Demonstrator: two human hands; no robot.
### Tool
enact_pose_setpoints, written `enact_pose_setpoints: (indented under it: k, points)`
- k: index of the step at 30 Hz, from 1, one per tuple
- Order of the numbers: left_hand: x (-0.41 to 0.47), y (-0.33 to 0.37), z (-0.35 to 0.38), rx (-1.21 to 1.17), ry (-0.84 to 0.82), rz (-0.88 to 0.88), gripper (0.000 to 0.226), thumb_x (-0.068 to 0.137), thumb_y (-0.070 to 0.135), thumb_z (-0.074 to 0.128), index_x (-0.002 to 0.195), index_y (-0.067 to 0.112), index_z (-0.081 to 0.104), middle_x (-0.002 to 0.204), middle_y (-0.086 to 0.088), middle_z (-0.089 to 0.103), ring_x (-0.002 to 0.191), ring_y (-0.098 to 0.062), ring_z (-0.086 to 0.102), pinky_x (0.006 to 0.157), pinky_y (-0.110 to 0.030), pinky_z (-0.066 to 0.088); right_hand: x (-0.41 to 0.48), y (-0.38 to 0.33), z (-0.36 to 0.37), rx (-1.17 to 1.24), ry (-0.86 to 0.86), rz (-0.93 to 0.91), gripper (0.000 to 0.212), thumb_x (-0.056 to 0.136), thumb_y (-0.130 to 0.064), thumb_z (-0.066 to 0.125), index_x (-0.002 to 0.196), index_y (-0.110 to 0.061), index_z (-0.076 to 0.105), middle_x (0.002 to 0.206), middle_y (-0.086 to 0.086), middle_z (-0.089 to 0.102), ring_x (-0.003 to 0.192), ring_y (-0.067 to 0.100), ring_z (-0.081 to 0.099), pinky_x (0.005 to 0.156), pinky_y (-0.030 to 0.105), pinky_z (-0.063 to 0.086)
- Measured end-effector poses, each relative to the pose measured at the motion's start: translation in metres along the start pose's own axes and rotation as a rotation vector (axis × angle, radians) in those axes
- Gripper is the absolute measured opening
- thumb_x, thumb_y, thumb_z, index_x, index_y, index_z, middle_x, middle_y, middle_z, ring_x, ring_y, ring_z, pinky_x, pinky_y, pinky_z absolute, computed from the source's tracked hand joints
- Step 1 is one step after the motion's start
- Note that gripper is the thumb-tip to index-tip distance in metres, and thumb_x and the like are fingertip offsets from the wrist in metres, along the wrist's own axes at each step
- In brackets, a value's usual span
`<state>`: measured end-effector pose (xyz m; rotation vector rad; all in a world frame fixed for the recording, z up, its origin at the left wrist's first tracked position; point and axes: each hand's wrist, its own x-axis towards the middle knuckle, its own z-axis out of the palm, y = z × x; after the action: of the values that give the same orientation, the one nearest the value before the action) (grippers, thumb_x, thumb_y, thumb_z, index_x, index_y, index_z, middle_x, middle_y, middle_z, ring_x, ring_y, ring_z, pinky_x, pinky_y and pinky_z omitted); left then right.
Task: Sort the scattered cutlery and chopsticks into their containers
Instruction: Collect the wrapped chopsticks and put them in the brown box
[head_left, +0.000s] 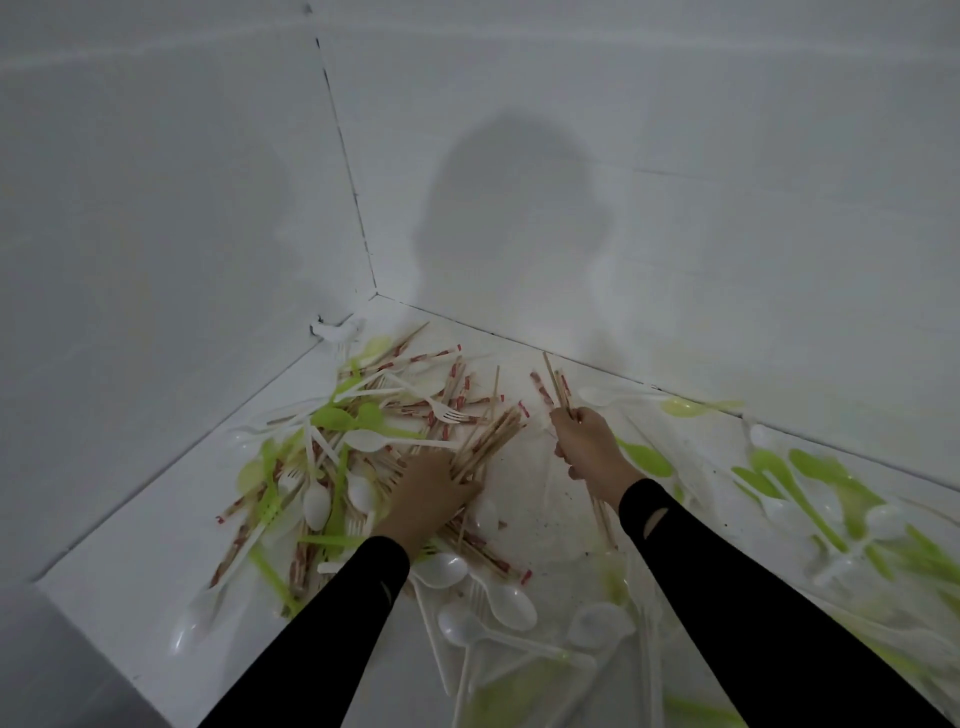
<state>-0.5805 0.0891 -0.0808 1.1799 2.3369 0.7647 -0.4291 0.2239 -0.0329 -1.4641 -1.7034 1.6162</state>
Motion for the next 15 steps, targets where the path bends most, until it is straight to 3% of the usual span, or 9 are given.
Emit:
enact_pose_setpoints:
  k: [5, 8, 10, 13, 15]
  points:
    - [0.012, 0.014, -0.024, -0.328, 0.114, -0.03, 0.033, 0.097, 0.037, 0.057, 0.083, 0.008, 0.059, 0.069, -0.004, 0.063, 0.057, -0.014, 0.054, 0.054, -0.027, 0.041, 0.009, -0.003, 0.014, 0.132, -0.045, 0.03, 0.027, 0.095, -0.032, 0.055, 0.078, -0.017, 0.04, 0.056, -0.001, 0.029, 0.045, 0.014, 0.026, 0.043, 0.023, 0.021]
    - [0.023, 0.029, -0.052, -0.58, 0.258, 0.057, 0.025, 0.101, 0.034, 0.05, 0.096, 0.01, 0.054, 0.068, -0.005, 0.067, 0.056, -0.016, 0.063, 0.054, -0.026, 0.051, 0.014, 0.002, 0.028, 0.105, -0.028, 0.035, 0.026, 0.1, -0.033, 0.049, 0.088, -0.01, 0.054, 0.054, 0.003, 0.045, 0.041, 0.017, 0.039, 0.041, 0.023, 0.029]
    - [0.033, 0.034, -0.067, -0.672, 0.346, 0.096, 0.021, 0.1, 0.037, 0.051, 0.097, 0.016, 0.049, 0.065, -0.007, 0.058, 0.055, -0.022, 0.06, 0.052, -0.029, 0.052, 0.018, 0.007, 0.038, 0.08, -0.035, 0.045, 0.029, 0.1, -0.032, 0.048, 0.086, -0.008, 0.055, 0.061, 0.006, 0.055, 0.041, 0.018, 0.05, 0.042, 0.023, 0.036]
    - [0.051, 0.028, -0.076, -0.508, 0.421, 0.032, 0.035, 0.091, 0.05, 0.062, 0.088, 0.016, 0.055, 0.066, 0.0, 0.056, 0.056, -0.016, 0.054, 0.053, -0.028, 0.046, 0.024, 0.012, 0.051, -0.016, -0.05, 0.023, 0.034, 0.096, -0.033, 0.057, 0.071, -0.014, 0.043, 0.062, 0.004, 0.05, 0.037, 0.011, 0.05, 0.039, 0.019, 0.038]
    - [0.06, 0.021, -0.076, -0.396, 0.364, -0.02, 0.042, 0.085, 0.053, 0.068, 0.073, 0.014, 0.057, 0.062, 0.003, 0.061, 0.052, -0.01, 0.057, 0.054, -0.025, 0.045, 0.027, 0.014, 0.058, -0.098, -0.063, -0.011, 0.039, 0.094, -0.031, 0.061, 0.065, -0.014, 0.04, 0.056, 0.003, 0.046, 0.034, 0.009, 0.046, 0.038, 0.016, 0.036]
